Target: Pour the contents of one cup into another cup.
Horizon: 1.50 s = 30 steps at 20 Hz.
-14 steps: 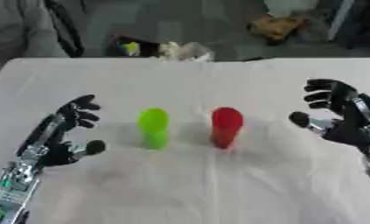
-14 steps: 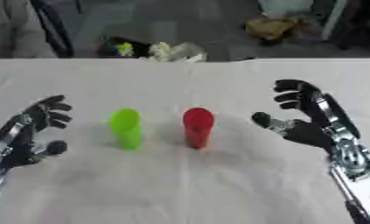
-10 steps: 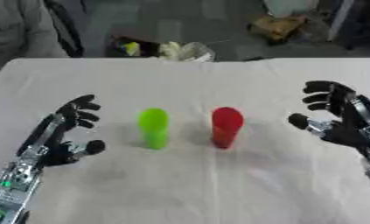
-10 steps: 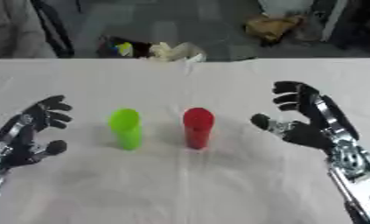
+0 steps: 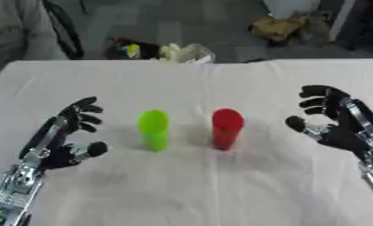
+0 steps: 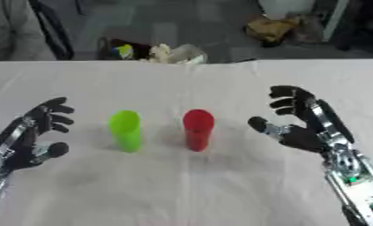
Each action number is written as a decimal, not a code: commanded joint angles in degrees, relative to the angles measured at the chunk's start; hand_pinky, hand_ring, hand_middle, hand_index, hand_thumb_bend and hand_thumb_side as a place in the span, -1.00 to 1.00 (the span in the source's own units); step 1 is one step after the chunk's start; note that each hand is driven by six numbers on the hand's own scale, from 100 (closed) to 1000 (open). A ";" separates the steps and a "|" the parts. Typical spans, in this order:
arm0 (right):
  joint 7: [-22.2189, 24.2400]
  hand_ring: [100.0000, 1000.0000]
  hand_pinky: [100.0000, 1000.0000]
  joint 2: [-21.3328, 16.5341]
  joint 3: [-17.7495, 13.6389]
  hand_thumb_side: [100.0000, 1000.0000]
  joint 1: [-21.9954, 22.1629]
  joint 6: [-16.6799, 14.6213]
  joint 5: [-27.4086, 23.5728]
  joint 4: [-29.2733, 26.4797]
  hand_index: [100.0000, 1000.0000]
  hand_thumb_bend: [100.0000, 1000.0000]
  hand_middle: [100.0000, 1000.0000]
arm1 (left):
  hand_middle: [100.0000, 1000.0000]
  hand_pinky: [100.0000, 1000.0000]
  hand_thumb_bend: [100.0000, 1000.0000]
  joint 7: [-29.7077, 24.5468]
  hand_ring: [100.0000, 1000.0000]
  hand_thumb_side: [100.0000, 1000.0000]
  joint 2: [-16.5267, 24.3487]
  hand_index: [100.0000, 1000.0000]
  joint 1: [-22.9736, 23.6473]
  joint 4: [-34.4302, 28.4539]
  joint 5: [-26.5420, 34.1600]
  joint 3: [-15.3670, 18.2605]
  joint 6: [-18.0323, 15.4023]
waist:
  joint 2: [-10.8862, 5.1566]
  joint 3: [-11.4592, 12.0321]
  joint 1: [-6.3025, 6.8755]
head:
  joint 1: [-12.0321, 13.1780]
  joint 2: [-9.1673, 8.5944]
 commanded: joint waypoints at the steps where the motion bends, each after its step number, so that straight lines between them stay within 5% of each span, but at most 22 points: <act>1: 0.02 0.40 0.40 -0.80 -0.18 -0.23 -0.43 -0.29 0.39 -0.50 0.59 0.45 0.42 | 0.46 0.25 1.00 0.13 0.38 0.20 0.74 0.87 -0.37 -1.34 -0.03 -0.06 0.20 | -1.28 -0.10 0.06 | -0.01 0.02; 30: 0.21 0.40 0.40 0.38 2.33 -0.26 -1.72 -0.25 3.37 1.12 0.60 0.49 0.42 | 0.52 0.31 1.00 -2.18 0.49 0.10 0.13 0.92 -2.06 -0.16 -1.26 -1.99 -1.32 | -1.78 0.70 0.12 | -0.31 0.07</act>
